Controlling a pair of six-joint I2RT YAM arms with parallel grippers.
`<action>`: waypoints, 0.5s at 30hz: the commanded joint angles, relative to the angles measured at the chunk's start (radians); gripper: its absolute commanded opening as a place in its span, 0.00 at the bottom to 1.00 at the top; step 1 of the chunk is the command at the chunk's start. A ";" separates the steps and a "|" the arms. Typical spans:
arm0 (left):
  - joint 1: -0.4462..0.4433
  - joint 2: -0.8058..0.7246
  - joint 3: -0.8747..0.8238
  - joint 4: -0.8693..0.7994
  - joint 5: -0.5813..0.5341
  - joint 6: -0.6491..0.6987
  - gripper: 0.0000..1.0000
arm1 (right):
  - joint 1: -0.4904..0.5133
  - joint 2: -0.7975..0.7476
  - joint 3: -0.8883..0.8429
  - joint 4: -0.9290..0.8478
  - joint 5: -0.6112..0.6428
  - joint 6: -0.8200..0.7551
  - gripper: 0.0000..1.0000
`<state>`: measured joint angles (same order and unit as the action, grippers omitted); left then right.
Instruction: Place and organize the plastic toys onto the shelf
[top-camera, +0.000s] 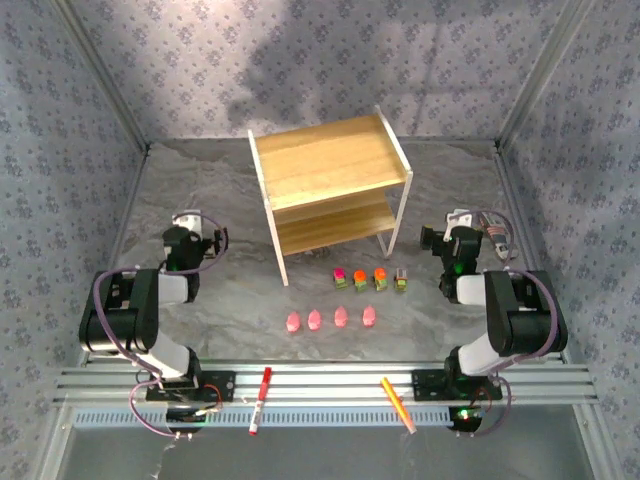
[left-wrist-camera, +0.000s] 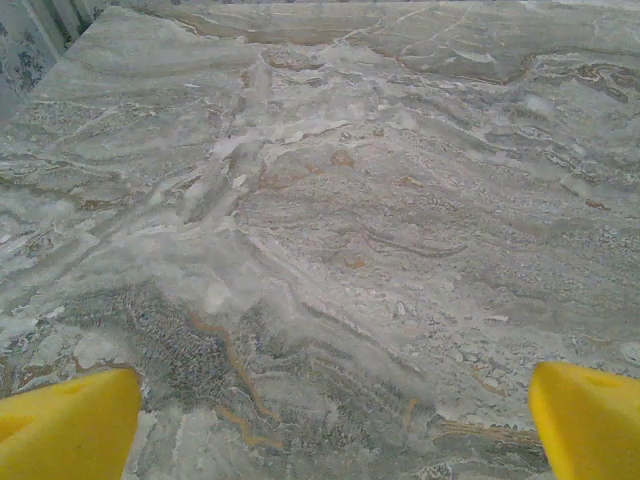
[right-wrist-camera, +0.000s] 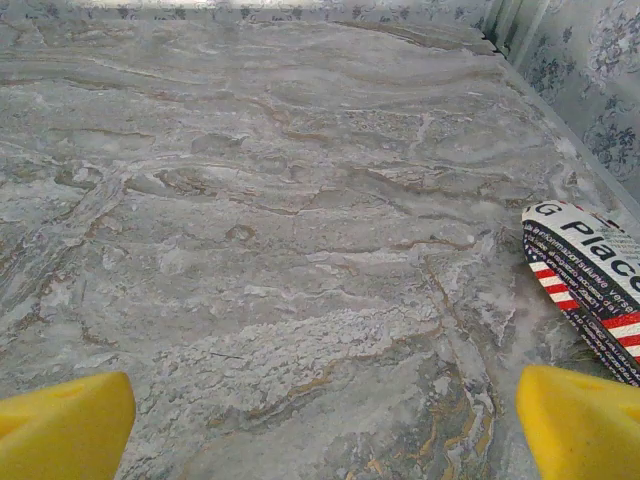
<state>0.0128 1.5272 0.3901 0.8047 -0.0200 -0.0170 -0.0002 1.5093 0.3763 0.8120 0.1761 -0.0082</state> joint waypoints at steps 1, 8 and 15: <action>0.004 0.007 0.025 0.008 -0.001 0.001 1.00 | -0.006 0.011 0.003 0.011 -0.003 0.004 1.00; 0.004 0.008 0.024 0.008 0.000 0.000 1.00 | -0.006 0.011 0.004 0.010 -0.003 0.004 1.00; 0.004 0.007 0.024 0.008 0.000 -0.001 1.00 | -0.007 0.011 0.006 0.011 -0.008 0.005 1.00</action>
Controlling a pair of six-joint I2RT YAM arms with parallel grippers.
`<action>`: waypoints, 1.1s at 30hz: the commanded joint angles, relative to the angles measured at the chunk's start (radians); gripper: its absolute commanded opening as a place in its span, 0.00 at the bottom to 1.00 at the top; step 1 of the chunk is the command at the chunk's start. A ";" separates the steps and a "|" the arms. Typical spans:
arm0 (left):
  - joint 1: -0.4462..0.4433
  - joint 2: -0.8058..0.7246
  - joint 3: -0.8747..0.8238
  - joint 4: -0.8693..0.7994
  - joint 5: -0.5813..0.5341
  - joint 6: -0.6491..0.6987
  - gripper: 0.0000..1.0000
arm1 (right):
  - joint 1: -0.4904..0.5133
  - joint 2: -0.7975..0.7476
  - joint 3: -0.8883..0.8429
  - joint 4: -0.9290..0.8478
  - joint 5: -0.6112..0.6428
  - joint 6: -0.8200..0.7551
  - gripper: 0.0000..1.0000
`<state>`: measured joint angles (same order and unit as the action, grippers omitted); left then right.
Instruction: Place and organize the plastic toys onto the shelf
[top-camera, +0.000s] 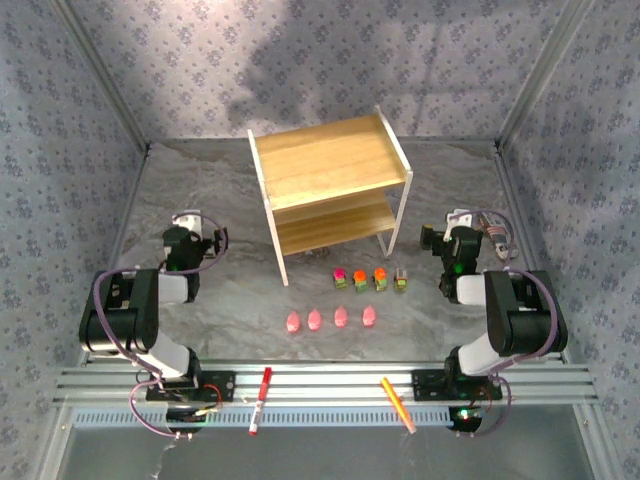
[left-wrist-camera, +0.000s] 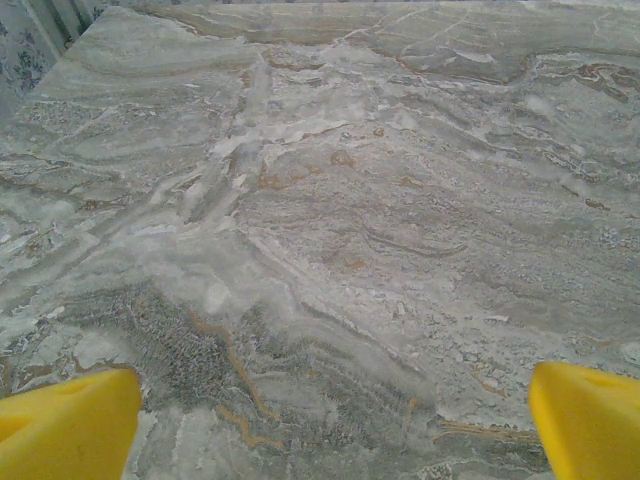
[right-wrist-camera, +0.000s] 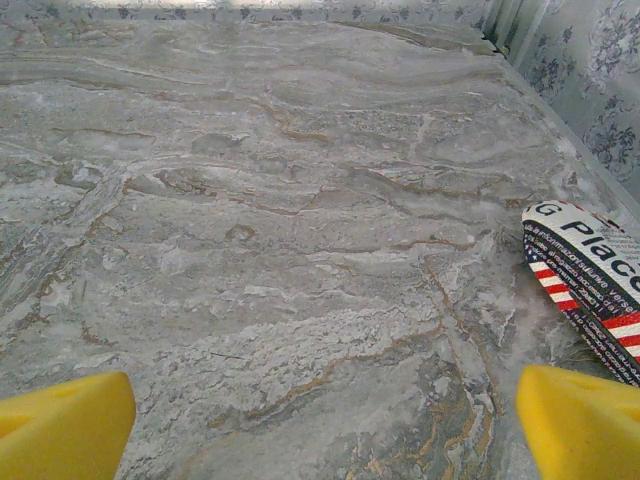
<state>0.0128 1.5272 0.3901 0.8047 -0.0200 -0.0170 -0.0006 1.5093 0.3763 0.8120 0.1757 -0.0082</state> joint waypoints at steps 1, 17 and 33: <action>0.004 0.007 0.024 0.008 0.000 -0.001 1.00 | -0.009 0.010 0.005 0.010 -0.008 0.005 1.00; 0.004 0.007 0.024 0.007 0.001 -0.001 1.00 | -0.016 0.010 0.003 0.012 -0.024 0.008 1.00; 0.047 -0.223 0.198 -0.551 0.083 0.017 1.00 | 0.002 -0.251 0.157 -0.493 0.215 0.158 1.00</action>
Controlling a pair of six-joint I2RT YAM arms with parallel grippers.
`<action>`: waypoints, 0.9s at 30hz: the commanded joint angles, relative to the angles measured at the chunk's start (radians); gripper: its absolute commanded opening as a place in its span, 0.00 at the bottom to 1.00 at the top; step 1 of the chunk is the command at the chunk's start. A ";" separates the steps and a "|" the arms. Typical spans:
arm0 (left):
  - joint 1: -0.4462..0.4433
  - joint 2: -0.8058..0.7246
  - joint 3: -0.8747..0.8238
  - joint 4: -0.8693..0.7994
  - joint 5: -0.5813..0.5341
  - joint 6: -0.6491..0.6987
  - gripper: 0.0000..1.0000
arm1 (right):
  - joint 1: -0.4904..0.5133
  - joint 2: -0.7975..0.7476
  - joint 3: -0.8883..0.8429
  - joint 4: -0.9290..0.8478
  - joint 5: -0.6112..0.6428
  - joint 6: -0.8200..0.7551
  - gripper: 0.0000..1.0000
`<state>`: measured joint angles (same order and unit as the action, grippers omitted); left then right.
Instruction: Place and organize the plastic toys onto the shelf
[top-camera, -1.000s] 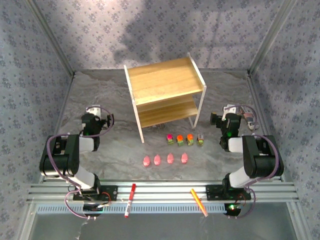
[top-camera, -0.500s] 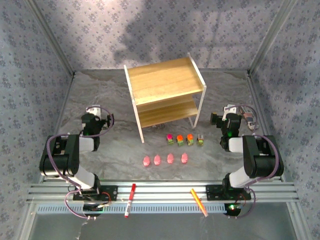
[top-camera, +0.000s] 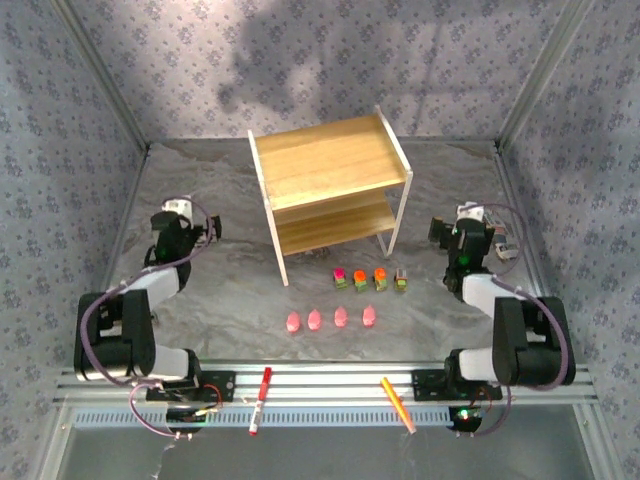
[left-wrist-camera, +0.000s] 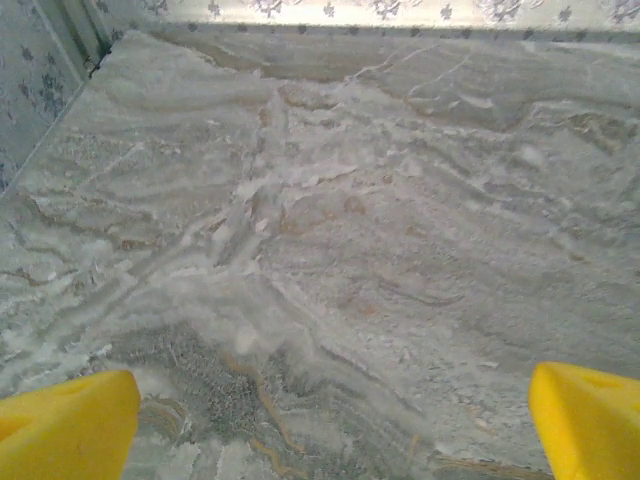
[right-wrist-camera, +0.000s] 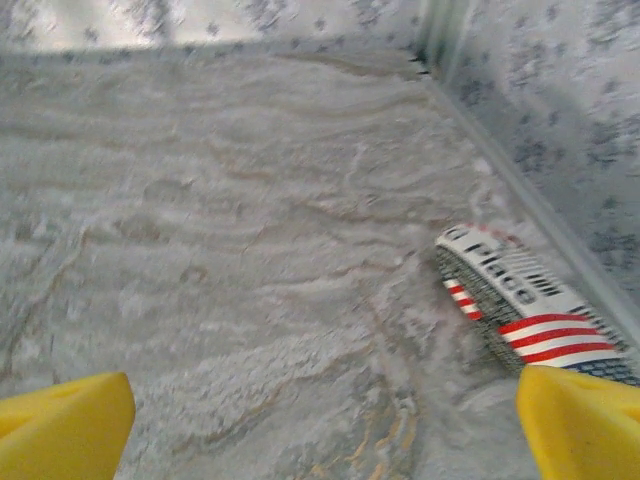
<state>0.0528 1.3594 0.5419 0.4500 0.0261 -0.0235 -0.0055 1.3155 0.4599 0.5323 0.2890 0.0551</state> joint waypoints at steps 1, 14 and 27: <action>0.006 -0.071 0.060 -0.247 0.049 0.033 1.00 | 0.010 -0.071 0.097 -0.280 0.132 0.136 1.00; -0.003 -0.295 0.213 -0.864 0.096 0.169 1.00 | 0.275 -0.206 0.379 -1.149 0.526 0.649 1.00; -0.019 -0.511 0.170 -1.035 0.316 0.267 1.00 | 0.691 -0.571 0.331 -1.449 0.556 0.776 1.00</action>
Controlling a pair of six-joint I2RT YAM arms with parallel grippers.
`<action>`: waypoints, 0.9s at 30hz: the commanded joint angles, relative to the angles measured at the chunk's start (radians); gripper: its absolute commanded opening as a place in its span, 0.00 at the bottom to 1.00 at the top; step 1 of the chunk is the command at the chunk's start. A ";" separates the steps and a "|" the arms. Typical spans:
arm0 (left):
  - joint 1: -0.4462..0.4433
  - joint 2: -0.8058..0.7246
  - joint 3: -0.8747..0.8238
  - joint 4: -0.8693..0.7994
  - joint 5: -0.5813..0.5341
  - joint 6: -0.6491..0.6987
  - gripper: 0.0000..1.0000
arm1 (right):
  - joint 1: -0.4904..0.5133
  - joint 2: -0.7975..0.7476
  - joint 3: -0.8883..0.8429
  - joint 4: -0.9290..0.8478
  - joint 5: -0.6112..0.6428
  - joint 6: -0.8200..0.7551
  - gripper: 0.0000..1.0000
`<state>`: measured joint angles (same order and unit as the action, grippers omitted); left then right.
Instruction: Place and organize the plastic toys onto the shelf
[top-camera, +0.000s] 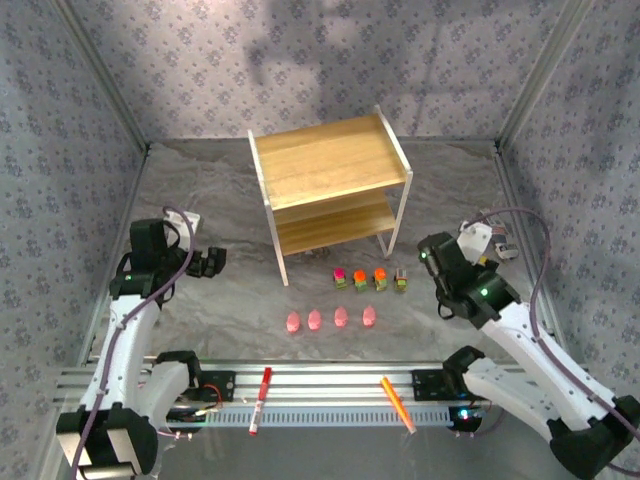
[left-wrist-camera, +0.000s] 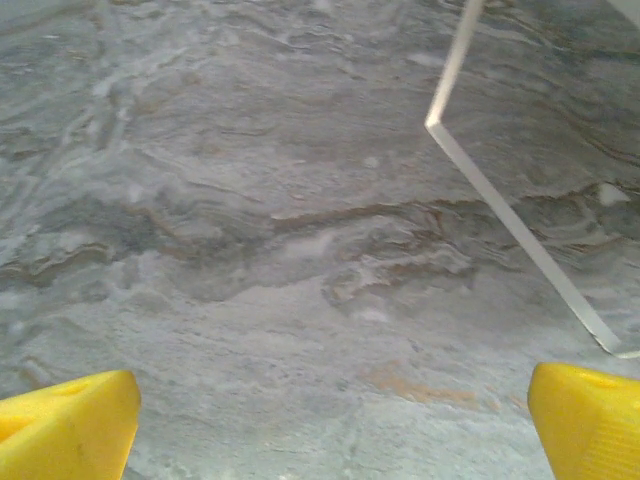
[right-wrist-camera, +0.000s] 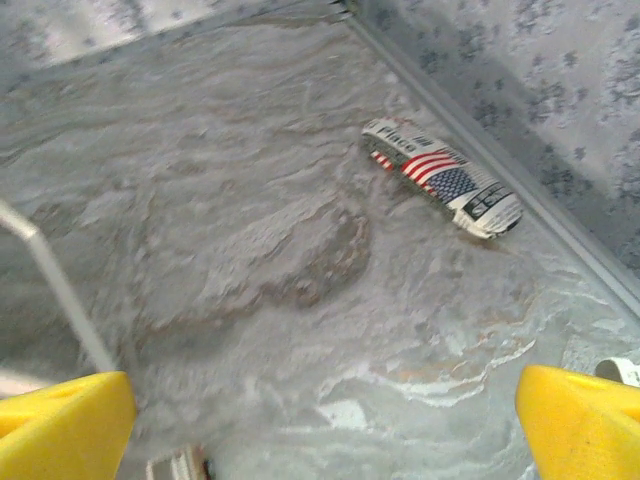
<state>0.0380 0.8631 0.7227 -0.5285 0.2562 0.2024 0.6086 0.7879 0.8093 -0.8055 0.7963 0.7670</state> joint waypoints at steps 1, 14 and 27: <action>-0.004 -0.022 -0.025 -0.043 0.099 0.044 1.00 | 0.128 -0.062 -0.024 -0.126 0.070 0.087 1.00; -0.027 -0.034 -0.157 0.129 0.243 0.037 1.00 | 0.708 0.234 0.022 -0.363 0.249 0.610 0.94; -0.092 0.074 -0.133 0.151 0.285 0.037 1.00 | 0.851 0.391 -0.076 -0.162 0.138 0.786 0.67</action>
<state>-0.0257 0.9146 0.5659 -0.3904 0.5262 0.2276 1.4399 1.1763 0.7689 -1.0378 0.9524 1.4937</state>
